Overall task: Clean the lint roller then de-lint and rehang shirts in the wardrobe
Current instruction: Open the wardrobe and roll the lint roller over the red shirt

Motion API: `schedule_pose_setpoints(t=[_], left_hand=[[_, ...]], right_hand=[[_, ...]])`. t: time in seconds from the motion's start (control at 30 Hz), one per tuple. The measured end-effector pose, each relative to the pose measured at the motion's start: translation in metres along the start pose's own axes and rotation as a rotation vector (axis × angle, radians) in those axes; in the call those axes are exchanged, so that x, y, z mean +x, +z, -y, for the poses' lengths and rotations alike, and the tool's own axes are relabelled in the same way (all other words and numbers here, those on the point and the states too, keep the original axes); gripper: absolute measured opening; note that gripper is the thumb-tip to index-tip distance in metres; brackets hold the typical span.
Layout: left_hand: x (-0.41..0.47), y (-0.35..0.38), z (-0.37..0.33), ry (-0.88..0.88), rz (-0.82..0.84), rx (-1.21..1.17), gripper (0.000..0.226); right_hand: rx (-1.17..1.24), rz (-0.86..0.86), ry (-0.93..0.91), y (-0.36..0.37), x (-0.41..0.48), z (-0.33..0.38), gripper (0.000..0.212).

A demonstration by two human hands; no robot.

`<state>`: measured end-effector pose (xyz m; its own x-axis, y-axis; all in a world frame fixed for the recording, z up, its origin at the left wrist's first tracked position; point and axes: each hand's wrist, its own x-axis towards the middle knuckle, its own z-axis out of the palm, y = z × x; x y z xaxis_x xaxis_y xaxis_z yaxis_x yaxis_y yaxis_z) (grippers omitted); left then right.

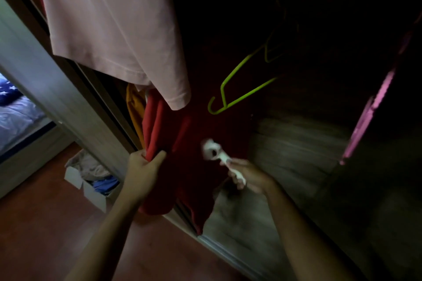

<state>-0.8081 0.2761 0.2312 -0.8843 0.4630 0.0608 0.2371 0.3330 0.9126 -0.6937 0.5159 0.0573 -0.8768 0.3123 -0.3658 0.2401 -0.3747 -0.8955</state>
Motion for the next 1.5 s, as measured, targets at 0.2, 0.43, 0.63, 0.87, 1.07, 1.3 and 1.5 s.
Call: schedule_pose_setpoints(t=[0.2, 0.43, 0.63, 0.87, 1.07, 1.3, 1.5], left_hand=[[-0.002, -0.010, -0.002, 0.007, 0.028, -0.018, 0.034], [0.002, -0.022, -0.006, 0.023, -0.024, -0.029, 0.028], [0.003, -0.037, -0.004, 0.039, 0.034, -0.034, 0.038], [-0.007, -0.041, -0.019, 0.064, 0.009, -0.070, 0.043], [-0.009, -0.043, -0.020, 0.049, 0.062, -0.049, 0.042], [-0.008, -0.040, -0.023, 0.041, 0.071, -0.088, 0.068], [-0.005, -0.042, -0.023, 0.016, 0.064, -0.116, 0.077]], right_hand=[[0.372, -0.367, -0.156, -0.021, 0.022, 0.032, 0.029], [0.112, 0.010, 0.121, 0.020, 0.005, -0.057, 0.032], [-0.164, 0.395, 0.340, 0.040, -0.014, -0.089, 0.035], [0.118, -0.194, 0.195, -0.004, 0.028, -0.059, 0.031], [0.365, -0.464, 0.081, -0.026, 0.052, -0.060, 0.031], [0.179, -0.107, 0.284, 0.047, 0.025, -0.149, 0.026], [0.000, 0.269, 0.414, 0.063, -0.001, -0.166, 0.043]])
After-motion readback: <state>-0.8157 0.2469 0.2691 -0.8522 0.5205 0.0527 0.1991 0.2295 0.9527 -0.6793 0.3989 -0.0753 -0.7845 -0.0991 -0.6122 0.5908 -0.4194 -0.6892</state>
